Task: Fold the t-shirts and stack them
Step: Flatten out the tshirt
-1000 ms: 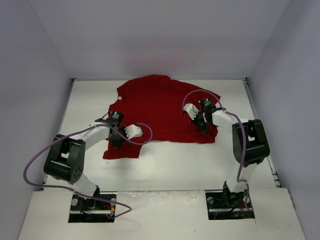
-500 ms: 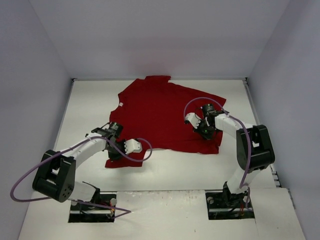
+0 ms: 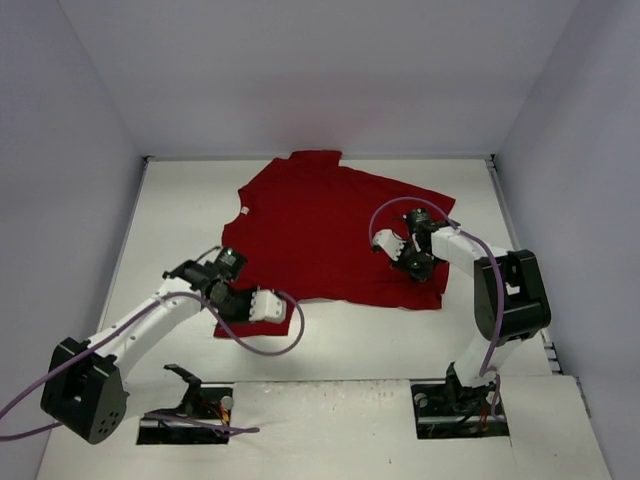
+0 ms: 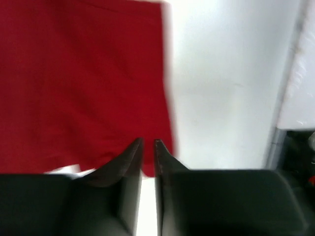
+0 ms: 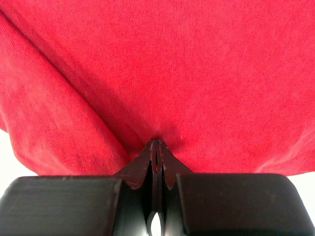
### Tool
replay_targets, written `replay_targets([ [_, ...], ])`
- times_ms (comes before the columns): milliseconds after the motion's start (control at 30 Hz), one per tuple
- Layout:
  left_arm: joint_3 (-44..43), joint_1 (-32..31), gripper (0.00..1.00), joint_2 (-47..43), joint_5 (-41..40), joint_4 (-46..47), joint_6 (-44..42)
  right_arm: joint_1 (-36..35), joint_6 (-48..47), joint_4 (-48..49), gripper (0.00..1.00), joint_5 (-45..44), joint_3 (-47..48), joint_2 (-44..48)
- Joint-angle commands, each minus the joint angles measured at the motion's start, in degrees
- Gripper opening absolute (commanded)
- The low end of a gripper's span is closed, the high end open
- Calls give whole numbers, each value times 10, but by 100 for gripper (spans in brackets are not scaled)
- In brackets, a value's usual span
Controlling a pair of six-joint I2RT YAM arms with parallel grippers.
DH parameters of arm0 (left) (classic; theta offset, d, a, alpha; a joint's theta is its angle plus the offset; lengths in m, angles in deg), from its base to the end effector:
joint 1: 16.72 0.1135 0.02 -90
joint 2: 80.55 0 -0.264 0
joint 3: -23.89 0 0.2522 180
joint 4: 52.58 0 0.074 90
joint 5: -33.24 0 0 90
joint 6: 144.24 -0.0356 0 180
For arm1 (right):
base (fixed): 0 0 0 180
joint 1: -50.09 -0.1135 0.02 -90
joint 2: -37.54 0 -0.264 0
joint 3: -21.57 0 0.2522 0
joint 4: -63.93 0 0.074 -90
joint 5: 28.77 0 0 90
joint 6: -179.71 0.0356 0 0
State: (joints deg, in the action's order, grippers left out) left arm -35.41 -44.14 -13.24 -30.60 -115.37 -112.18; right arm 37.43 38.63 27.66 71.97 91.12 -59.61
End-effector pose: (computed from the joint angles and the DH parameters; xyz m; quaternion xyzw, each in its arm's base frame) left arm 0.1727 -0.1073 0.2219 0.6788 0.6805 -0.1725 0.2154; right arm 0.3150 0.0776 0.1608 -0.5300 0.8125 0.0120 0.2425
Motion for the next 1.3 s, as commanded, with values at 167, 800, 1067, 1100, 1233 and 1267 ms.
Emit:
replay_targets([
  [167, -287, 79, 43, 167, -12, 186, 148, 23, 13, -58, 28, 2, 5, 50],
  [800, -579, 158, 28, 535, -82, 179, 297, 103, 259, 131, 17, 88, 155, 9],
  [1067, -486, 204, 25, 513, -117, 177, 275, 124, 273, 135, 15, 43, 284, -150],
  [1100, -476, 208, 25, 510, -121, 177, 272, 123, 275, 135, 15, 35, 300, -163],
  [1233, -438, 226, 23, 504, -145, 163, 270, 121, 285, 135, 14, 15, 352, -230],
  [1267, -429, 230, 23, 500, -148, 161, 271, 120, 285, 134, 14, 9, 365, -242],
])
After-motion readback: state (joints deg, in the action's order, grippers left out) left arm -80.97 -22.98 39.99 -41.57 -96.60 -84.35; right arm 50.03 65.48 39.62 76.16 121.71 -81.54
